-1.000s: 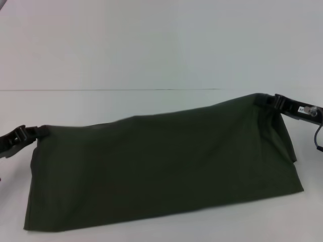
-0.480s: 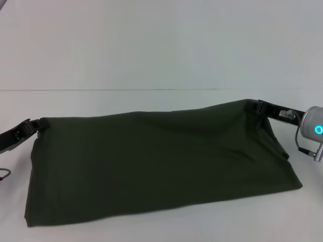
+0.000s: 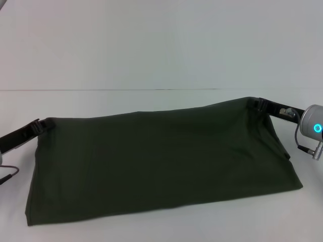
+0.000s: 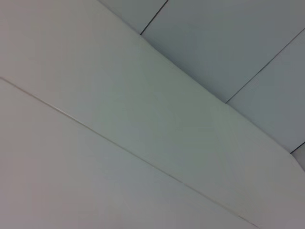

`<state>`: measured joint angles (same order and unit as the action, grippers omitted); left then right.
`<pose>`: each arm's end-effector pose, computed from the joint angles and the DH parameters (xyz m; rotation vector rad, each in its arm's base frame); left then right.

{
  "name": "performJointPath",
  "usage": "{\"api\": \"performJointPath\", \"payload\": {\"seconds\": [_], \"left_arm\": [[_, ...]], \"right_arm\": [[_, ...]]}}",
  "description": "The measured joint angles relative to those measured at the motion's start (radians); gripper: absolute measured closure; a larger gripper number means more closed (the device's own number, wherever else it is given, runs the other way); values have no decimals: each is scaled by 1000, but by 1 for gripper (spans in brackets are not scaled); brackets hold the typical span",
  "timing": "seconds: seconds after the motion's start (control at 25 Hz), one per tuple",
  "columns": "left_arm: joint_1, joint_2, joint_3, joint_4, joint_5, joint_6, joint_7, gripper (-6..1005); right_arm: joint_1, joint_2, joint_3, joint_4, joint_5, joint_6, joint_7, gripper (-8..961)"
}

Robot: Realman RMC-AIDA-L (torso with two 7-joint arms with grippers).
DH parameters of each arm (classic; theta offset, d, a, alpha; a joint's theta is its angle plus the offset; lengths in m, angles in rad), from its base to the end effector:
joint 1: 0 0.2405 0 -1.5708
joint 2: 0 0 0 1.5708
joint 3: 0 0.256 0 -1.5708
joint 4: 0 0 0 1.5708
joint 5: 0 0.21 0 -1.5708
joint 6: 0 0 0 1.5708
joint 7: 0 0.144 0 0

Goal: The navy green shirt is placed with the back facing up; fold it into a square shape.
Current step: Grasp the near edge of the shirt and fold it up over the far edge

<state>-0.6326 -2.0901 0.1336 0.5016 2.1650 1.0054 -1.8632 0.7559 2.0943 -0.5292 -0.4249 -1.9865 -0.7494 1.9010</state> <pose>-0.3390 0.3852 0.0281 -1.7219 -1.5109 -0.8102 0.2801 0.4357 -0.0083 -1.8678 1.4025 0.6667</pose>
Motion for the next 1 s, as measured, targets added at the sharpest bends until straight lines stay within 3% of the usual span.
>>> {"api": "performJointPath", "payload": {"seconds": [0.48, 0.56, 0.64, 1.0], "left_arm": [[-7, -34, 0, -1, -65, -57, 63, 951], [-7, -38, 0, -1, -67, -73, 63, 951], [-8, -43, 0, -1, -73, -85, 64, 951], [27, -45, 0, -4, -156, -72, 94, 644]], "right_arm": [[5, 0, 0, 35, 50, 31, -67, 901], [5, 0, 0, 39, 58, 32, -70, 696], [5, 0, 0, 39, 59, 32, -70, 655], [-40, -6, 10, 26, 115, 3, -73, 471]]}}
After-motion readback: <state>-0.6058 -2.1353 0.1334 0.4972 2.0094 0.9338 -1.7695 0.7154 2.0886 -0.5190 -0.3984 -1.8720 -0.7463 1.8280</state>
